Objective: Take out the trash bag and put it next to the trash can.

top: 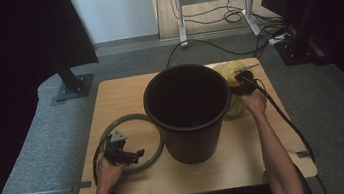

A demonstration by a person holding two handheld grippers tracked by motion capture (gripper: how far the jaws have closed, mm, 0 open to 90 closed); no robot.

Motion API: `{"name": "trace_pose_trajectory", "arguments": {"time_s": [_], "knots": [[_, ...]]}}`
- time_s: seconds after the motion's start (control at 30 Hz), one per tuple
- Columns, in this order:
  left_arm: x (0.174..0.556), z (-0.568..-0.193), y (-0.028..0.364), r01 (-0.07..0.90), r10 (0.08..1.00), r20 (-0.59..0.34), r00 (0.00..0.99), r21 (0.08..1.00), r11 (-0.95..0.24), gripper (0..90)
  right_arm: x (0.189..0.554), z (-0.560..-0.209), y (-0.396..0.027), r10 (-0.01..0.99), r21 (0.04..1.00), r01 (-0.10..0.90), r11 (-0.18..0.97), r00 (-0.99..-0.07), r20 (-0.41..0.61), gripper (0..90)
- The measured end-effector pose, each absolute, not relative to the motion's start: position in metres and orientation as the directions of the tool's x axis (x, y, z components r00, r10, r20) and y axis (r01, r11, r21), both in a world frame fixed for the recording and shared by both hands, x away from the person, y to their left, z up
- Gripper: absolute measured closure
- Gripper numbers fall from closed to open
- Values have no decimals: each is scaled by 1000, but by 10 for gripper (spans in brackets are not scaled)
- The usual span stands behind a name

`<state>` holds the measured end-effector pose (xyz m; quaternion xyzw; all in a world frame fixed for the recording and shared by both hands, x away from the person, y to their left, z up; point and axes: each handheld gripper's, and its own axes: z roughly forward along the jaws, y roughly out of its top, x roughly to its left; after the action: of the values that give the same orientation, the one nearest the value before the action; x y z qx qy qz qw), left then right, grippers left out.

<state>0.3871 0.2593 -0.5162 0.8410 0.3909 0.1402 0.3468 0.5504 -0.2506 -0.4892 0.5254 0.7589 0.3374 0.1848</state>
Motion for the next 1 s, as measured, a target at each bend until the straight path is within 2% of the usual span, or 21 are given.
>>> {"name": "trace_pose_trajectory", "arguments": {"time_s": [0.07, 0.2, 0.3, 0.5, 1.0], "knots": [[387, -516, 259, 560, 752, -39, 658, 693, -454, 0, 547, -488, -252, 928, 726, 651, 223, -370, 46, 160], [387, -516, 259, 559, 751, -42, 659, 696, -452, 0, 540, -482, -251, 925, 734, 628, 259, -380, -1, 37], [387, -517, 259, 561, 752, -42, 658, 693, -453, 0, 533, -474, -251, 911, 729, 619, 291, -412, -14, 3], [387, -517, 260, 562, 755, -44, 654, 697, -446, 0, 518, -458, -257, 905, 730, 606, 315, -424, -39, 0], [387, -518, 259, 566, 754, -42, 656, 688, -454, 0, 473, -434, -286, 894, 752, 593, 288, -448, 10, 0]]}}
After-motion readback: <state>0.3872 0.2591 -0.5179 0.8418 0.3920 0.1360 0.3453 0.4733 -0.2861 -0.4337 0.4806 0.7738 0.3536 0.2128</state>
